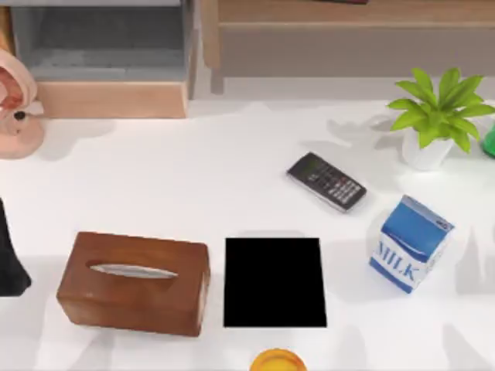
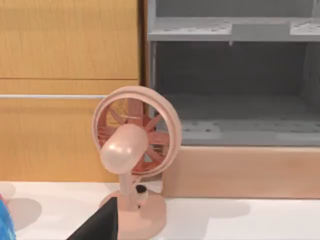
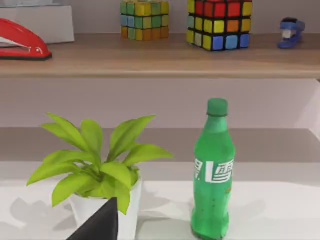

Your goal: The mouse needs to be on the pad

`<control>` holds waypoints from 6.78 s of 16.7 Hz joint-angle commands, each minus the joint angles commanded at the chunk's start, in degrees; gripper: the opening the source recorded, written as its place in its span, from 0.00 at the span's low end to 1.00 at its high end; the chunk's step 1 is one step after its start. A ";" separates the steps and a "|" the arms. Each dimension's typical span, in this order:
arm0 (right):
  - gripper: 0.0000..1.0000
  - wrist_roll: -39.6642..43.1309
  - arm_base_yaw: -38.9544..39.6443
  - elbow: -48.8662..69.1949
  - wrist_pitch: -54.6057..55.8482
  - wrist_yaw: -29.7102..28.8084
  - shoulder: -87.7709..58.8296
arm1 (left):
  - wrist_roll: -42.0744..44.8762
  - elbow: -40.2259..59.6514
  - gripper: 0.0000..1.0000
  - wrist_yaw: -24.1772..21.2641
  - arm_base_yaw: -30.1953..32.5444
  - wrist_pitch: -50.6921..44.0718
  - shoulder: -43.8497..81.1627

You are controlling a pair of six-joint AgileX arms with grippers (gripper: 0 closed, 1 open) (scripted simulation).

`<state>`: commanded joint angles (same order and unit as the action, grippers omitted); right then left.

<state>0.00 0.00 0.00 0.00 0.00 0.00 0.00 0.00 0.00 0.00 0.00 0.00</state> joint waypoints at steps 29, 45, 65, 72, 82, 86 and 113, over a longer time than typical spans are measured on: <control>1.00 22.39 -3.77 74.27 -62.09 0.25 -102.12 | 0.00 0.00 1.00 0.00 0.00 0.00 0.00; 1.00 22.11 -3.57 60.74 -40.80 0.20 -110.14 | 0.00 0.00 1.00 0.00 0.00 0.00 0.00; 0.00 22.02 -3.54 61.60 -40.06 0.20 -111.47 | 0.00 0.00 1.00 0.00 0.00 0.00 0.00; 0.00 22.02 -3.54 61.60 -40.06 0.20 -111.47 | 0.00 0.00 1.00 0.00 0.00 0.00 0.00; 0.00 22.52 -4.08 72.10 -61.43 -0.10 -102.71 | 0.00 0.00 1.00 0.00 0.00 0.00 0.00; 0.00 22.72 -3.91 75.70 -65.66 -0.01 -100.03 | 0.00 0.00 1.00 0.00 0.00 0.00 0.00; 0.00 -47.69 46.14 96.77 -66.16 1.28 -120.06 | 0.00 0.00 1.00 0.00 0.00 0.00 0.00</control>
<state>-47.69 46.14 96.77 -66.16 1.28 -120.06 0.00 0.00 0.00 0.00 0.00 0.00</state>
